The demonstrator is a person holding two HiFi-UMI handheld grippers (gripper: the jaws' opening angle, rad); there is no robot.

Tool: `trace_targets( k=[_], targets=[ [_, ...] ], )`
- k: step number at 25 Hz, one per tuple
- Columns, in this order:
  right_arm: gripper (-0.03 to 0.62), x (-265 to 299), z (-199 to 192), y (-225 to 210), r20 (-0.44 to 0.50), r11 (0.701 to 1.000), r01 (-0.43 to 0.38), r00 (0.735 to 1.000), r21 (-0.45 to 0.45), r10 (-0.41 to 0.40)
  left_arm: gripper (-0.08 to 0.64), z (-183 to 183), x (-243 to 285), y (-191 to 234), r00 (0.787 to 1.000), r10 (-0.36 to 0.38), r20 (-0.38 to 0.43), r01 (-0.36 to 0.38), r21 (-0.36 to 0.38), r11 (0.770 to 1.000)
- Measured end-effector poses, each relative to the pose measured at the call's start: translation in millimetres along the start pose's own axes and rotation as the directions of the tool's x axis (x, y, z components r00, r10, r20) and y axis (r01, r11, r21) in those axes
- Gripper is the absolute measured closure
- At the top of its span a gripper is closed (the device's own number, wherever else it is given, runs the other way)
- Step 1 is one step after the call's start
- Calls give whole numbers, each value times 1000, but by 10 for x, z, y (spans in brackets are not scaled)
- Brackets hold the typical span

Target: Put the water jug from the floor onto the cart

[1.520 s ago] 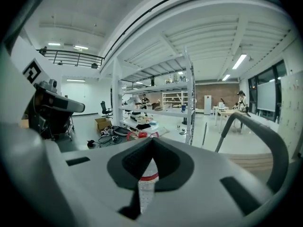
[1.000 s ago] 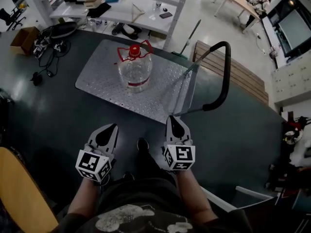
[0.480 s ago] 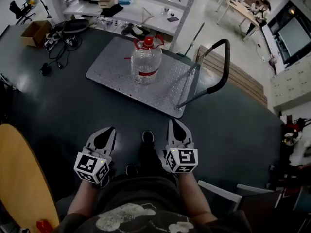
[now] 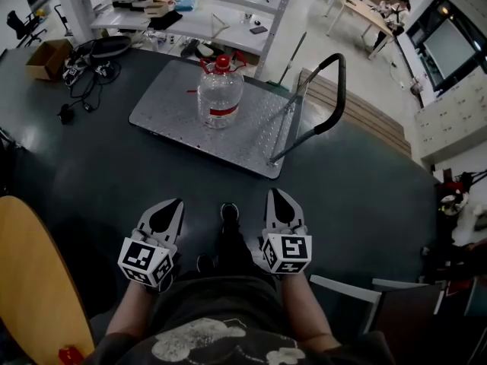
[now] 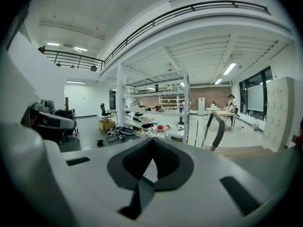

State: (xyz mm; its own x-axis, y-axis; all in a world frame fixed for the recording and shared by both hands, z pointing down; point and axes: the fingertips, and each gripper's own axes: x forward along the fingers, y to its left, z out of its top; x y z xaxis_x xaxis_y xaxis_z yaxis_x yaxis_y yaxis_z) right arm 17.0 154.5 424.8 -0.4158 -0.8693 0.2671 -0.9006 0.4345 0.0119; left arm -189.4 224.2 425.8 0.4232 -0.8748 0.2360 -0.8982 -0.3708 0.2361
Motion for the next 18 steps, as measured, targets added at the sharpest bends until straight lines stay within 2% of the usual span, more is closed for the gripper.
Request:
trace_targets(
  k=[18],
  targets=[
    [603,-149,-61,-69,-24,1000,11,1000,-4,-11,553,-83,-102,-139,1000,-3,-11,3,-3,1000]
  ],
)
